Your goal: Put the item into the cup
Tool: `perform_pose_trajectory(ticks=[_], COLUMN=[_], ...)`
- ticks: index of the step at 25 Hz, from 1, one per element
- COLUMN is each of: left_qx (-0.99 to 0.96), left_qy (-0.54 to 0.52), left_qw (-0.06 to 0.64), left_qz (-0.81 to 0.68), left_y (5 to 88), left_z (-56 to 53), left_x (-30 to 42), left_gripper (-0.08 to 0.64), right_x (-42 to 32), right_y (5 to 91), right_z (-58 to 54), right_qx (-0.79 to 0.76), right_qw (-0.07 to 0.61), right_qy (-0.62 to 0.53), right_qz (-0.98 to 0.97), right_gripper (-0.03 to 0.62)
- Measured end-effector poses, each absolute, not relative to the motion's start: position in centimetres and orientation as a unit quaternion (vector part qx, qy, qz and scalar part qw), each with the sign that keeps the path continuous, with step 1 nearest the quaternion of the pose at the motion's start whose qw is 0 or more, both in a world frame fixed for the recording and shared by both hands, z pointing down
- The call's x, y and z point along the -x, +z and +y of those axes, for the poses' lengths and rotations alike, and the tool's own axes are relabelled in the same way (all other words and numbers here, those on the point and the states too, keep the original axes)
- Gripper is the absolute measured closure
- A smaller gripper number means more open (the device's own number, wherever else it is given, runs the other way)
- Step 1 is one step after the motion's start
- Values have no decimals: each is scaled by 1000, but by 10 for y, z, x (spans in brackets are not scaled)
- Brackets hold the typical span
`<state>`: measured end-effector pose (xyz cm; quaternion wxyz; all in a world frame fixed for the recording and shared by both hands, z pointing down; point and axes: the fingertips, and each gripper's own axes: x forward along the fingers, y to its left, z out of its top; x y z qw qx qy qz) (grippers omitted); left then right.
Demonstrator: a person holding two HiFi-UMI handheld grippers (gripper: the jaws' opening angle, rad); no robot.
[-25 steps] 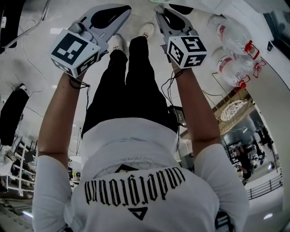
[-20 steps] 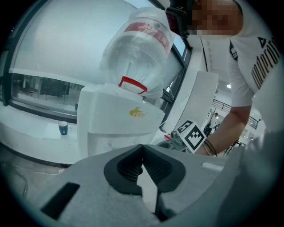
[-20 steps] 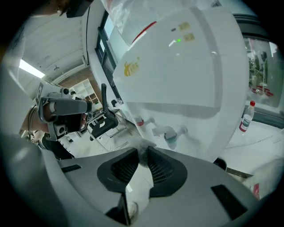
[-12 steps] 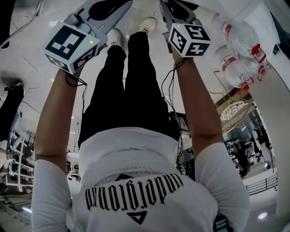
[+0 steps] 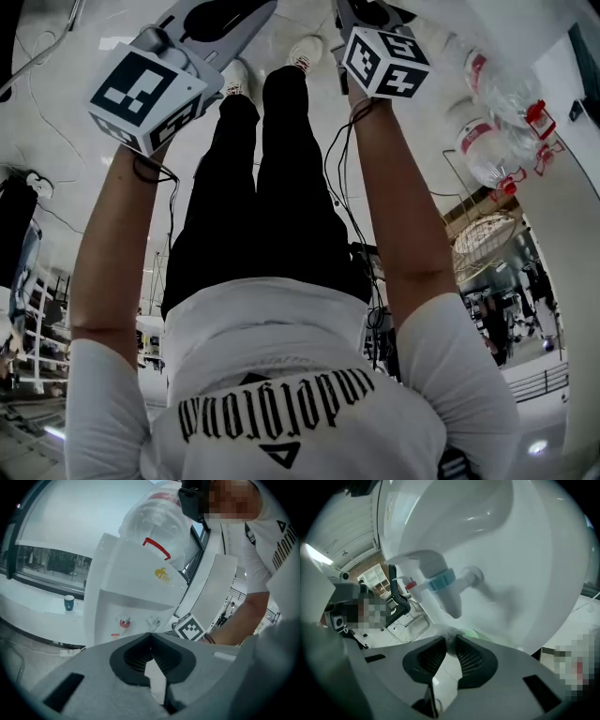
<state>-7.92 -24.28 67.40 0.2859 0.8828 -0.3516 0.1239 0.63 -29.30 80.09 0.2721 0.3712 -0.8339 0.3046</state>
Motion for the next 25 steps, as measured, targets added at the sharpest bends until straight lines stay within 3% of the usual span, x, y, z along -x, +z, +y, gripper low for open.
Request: perform_pose_trajectory(ticks=[16, 25], left_qx=[-881, -881], left_qy=[124, 124], left_qw=[294, 297], left_qz=[-349, -347], left_y=[681, 682], left_z=[-241, -232], left_x=[82, 74], left_gripper=[545, 545], right_x=[-7, -11], right_y=[813, 814], right_z=[-305, -301], right_qx=[-397, -399], right_qw=[262, 254], right_qy=[319, 323], right_qz=[-820, -820], right_gripper=[520, 466])
